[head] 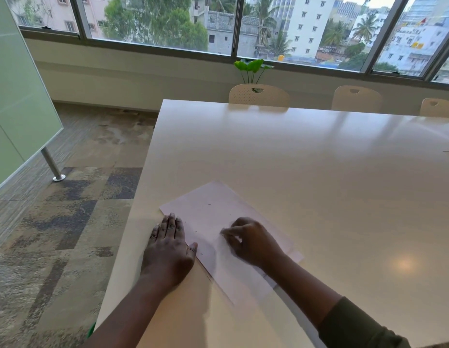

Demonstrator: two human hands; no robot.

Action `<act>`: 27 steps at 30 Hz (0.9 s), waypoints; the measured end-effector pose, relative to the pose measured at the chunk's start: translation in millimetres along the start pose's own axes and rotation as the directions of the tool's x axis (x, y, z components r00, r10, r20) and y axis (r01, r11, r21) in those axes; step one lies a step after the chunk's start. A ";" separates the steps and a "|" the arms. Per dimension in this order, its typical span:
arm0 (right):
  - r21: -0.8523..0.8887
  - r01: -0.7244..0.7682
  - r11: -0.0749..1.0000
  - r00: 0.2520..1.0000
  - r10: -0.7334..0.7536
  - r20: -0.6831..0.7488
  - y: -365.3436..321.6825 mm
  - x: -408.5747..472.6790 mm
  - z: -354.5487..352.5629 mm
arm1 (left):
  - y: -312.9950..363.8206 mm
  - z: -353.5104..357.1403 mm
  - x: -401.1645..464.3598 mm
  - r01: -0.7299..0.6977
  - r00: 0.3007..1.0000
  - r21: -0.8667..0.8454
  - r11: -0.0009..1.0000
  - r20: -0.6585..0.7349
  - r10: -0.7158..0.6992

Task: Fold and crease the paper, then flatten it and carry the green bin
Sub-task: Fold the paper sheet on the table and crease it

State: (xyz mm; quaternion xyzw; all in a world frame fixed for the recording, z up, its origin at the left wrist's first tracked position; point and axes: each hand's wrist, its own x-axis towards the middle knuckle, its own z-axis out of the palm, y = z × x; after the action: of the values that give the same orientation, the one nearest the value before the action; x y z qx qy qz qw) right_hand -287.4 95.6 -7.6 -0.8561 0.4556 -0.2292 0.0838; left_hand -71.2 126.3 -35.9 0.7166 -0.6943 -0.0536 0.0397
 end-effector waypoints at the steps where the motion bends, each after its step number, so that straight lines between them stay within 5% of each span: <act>1: -0.022 -0.048 0.999 0.998 0.047 -0.043 10.0 2.9 -4.9 | 0.3 -0.4 -0.2 -0.001 1.000 0.002 1.000 0.005 0.001; 5: -0.106 -0.239 0.965 0.967 0.227 -0.113 22.9 14.5 -5.7 | 1.6 -0.4 0.3 0.007 1.000 0.005 1.000 0.009 -0.007; 10: -0.045 -0.032 0.998 0.999 0.032 -0.007 -9.5 4.4 7.8 | 1.0 0.6 0.9 0.005 1.000 0.003 1.000 0.009 -0.005; 15: -0.110 -0.235 0.966 0.970 0.226 -0.090 24.0 21.8 -9.5 | -0.2 0.8 1.2 0.011 1.000 -0.022 1.000 -0.008 -0.011; 20: -0.032 -0.032 0.999 0.999 0.034 0.043 -17.3 14.3 10.1 | 0.3 1.5 0.0 0.002 1.000 -0.015 1.000 -0.007 -0.002; 24: -0.059 -0.142 0.988 0.987 0.137 -0.085 4.0 26.0 0.6 | -0.2 1.1 0.2 0.008 1.000 -0.023 1.000 -0.009 -0.008; 27: -0.117 -0.073 0.990 0.997 0.072 -0.016 -8.5 25.4 14.5 | 1.2 0.3 -1.0 0.014 1.000 -0.026 1.000 -0.008 -0.014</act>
State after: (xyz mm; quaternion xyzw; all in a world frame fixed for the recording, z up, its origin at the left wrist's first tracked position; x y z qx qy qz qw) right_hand -262.2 78.7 -9.4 -0.8410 0.4997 -0.2038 0.0391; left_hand -72.6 127.3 -36.0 0.7210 -0.6884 -0.0601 0.0515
